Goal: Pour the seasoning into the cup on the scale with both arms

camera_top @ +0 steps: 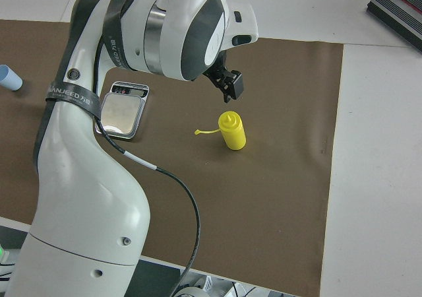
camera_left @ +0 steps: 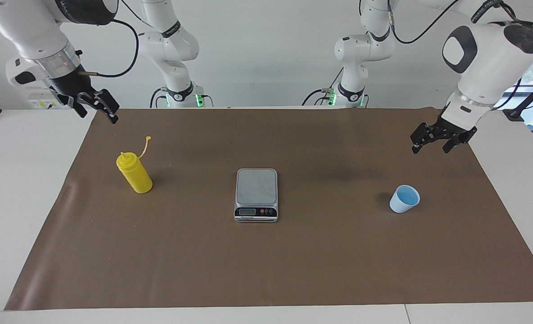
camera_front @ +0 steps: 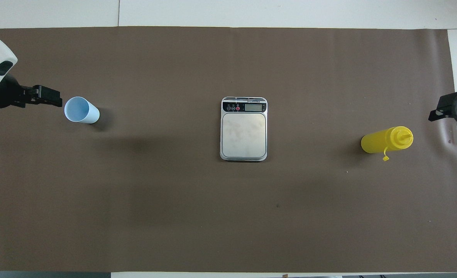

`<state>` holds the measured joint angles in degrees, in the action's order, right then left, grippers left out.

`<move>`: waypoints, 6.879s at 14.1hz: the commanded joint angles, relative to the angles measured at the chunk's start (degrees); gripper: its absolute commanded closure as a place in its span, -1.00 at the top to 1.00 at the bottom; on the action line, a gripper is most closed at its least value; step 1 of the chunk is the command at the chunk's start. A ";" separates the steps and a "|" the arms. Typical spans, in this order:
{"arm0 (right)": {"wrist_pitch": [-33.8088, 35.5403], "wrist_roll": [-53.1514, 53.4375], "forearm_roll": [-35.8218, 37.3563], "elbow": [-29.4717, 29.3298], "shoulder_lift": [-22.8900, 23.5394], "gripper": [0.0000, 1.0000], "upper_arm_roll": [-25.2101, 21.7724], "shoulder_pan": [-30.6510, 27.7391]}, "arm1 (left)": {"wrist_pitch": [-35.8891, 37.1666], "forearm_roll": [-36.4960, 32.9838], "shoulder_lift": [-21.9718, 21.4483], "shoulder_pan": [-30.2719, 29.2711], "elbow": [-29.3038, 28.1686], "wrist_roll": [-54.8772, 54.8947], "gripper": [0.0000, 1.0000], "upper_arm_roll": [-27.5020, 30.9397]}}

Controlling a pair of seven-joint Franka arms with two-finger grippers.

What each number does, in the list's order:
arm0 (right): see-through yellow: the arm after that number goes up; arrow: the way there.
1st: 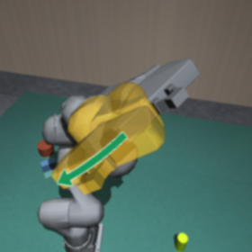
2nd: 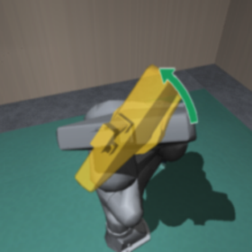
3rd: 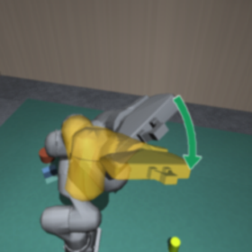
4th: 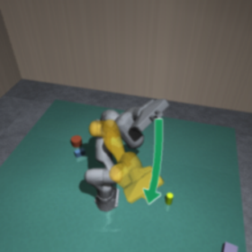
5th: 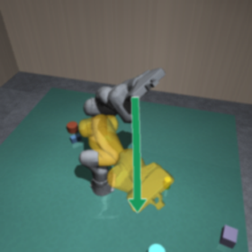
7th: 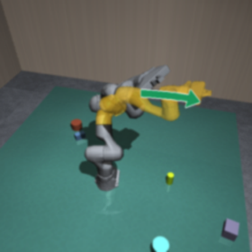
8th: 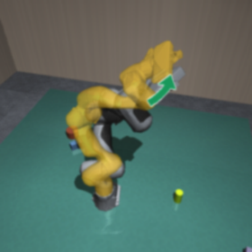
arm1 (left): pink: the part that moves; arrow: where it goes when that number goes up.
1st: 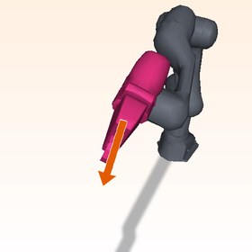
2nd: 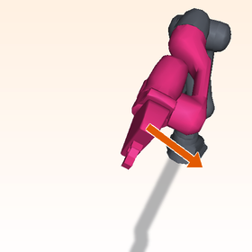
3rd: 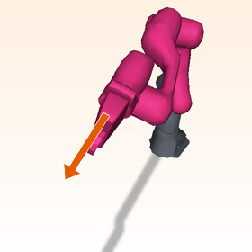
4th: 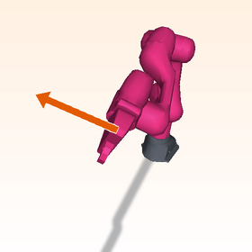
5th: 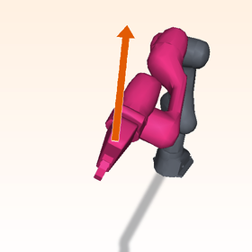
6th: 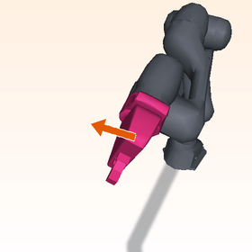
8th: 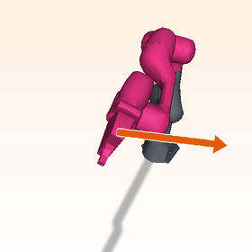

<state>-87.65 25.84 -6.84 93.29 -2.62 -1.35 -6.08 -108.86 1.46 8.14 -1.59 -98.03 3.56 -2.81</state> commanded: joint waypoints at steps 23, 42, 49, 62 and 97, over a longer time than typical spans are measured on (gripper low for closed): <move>15.38 26.19 -30.86 -8.41 26.91 1.00 0.65 -27.13 | -28.25 -0.40 2.84 -1.66 -19.58 4.00 -1.00 -0.44; 0.29 12.65 -39.73 9.10 30.22 1.00 0.74 -25.12 | -10.41 -1.02 16.53 36.39 8.70 -66.56 -1.00 -0.36; -1.91 12.91 -40.18 11.30 29.42 1.00 0.65 -22.57 | -10.67 -2.43 17.87 40.43 8.56 -70.18 -1.00 -0.71; -3.67 13.09 -40.36 12.44 28.98 1.00 0.74 -20.55 | -15.15 -2.43 11.83 40.62 1.97 -69.39 1.00 -0.88; -21.15 71.87 -4.35 5.68 15.97 -1.00 1.00 14.15 | 21.04 0.12 -7.08 0.98 7.33 0.30 1.00 -0.71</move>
<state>-107.28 93.29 -15.91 99.79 13.38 -0.31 5.66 -91.64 0.66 1.35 -0.48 -91.59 2.70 -3.16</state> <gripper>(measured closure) 0.524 0.000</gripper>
